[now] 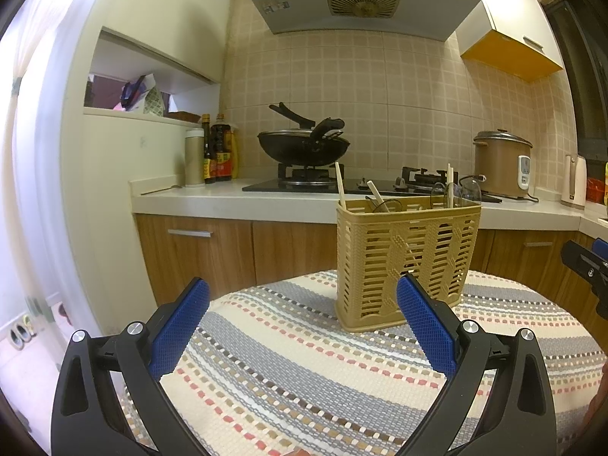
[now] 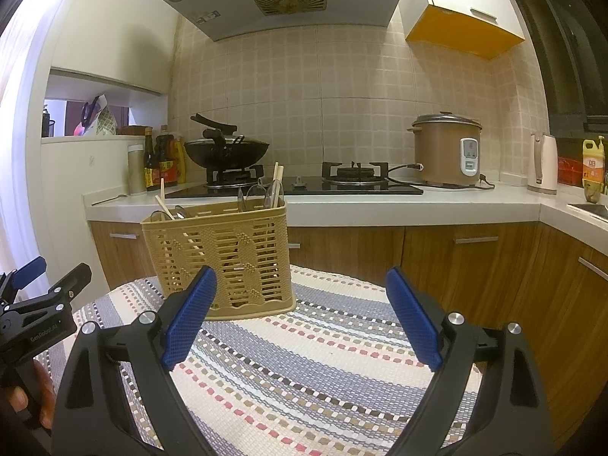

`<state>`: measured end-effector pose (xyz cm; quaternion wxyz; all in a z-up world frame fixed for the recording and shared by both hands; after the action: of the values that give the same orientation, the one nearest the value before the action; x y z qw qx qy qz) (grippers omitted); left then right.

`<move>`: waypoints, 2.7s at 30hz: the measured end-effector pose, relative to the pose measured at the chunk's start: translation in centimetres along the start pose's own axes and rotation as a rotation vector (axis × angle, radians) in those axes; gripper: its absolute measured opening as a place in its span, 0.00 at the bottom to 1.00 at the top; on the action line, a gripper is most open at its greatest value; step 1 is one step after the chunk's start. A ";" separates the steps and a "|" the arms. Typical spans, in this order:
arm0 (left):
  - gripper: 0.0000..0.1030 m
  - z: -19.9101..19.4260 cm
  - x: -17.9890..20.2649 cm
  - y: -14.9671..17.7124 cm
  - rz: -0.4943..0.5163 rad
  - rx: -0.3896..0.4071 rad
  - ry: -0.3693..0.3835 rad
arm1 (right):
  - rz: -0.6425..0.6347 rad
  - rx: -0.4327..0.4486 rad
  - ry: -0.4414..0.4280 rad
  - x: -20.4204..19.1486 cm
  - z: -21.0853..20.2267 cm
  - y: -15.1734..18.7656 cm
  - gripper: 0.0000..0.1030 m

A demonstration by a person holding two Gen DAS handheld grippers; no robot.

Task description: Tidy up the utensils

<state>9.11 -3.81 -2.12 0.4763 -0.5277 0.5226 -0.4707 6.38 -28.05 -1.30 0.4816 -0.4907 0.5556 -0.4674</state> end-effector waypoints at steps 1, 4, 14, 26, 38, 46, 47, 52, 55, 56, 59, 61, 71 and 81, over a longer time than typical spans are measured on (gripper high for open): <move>0.93 0.0 0.0 0.0 0.001 0.000 0.000 | 0.002 0.000 0.000 0.0 0.0 0.0 0.84; 0.93 0.0 0.0 0.0 0.000 -0.001 0.000 | 0.009 -0.002 0.001 0.1 0.0 0.0 0.84; 0.93 0.1 0.0 0.1 0.000 -0.003 0.002 | 0.007 -0.002 0.003 0.3 0.0 0.0 0.84; 0.93 0.1 0.1 0.3 0.000 -0.010 0.003 | 0.011 -0.005 0.000 0.3 0.0 0.1 0.86; 0.93 0.1 0.2 0.3 0.015 -0.012 0.001 | 0.016 -0.002 0.001 0.4 0.0 0.0 0.88; 0.93 0.1 0.2 0.3 0.011 -0.018 0.001 | 0.017 -0.006 0.001 0.4 0.0 0.1 0.89; 0.93 0.1 0.1 0.3 0.008 -0.019 0.001 | 0.017 -0.006 0.001 0.4 0.0 0.1 0.89; 0.93 0.3 -0.2 0.3 0.001 -0.022 -0.005 | 0.012 -0.009 0.003 0.3 -0.1 0.1 0.89; 0.93 0.3 -0.2 0.2 0.001 -0.023 -0.004 | 0.012 -0.011 0.004 0.3 -0.1 0.2 0.89; 0.93 0.3 -0.1 0.2 0.002 -0.022 -0.004 | 0.012 -0.012 0.004 0.3 0.0 0.2 0.89; 0.93 0.2 0.0 0.2 0.004 -0.021 -0.004 | 0.011 -0.013 0.005 0.3 0.0 0.2 0.89; 0.93 0.3 0.0 0.2 0.007 -0.019 -0.006 | 0.010 -0.013 0.006 0.3 0.0 0.2 0.89; 0.93 0.3 0.0 0.2 0.017 -0.017 -0.012 | 0.010 -0.013 0.004 0.3 0.0 0.2 0.89; 0.93 0.2 -0.2 0.1 0.025 -0.010 -0.024 | 0.008 -0.014 0.006 0.3 0.1 0.2 0.91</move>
<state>9.27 -3.59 -2.27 0.4856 -0.5292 0.5259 -0.4557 6.47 -28.31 -1.53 0.4785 -0.4904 0.5623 -0.4629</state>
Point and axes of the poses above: each gripper's, at about its wrist camera, not at the fingertips, and z roughly the way its jaws point, x to its right, y to its underside, the point moved 10 cm from there along z, roughly the way its jaws point, and after that the axes turned 6 degrees about x, right-handed, at the moved point
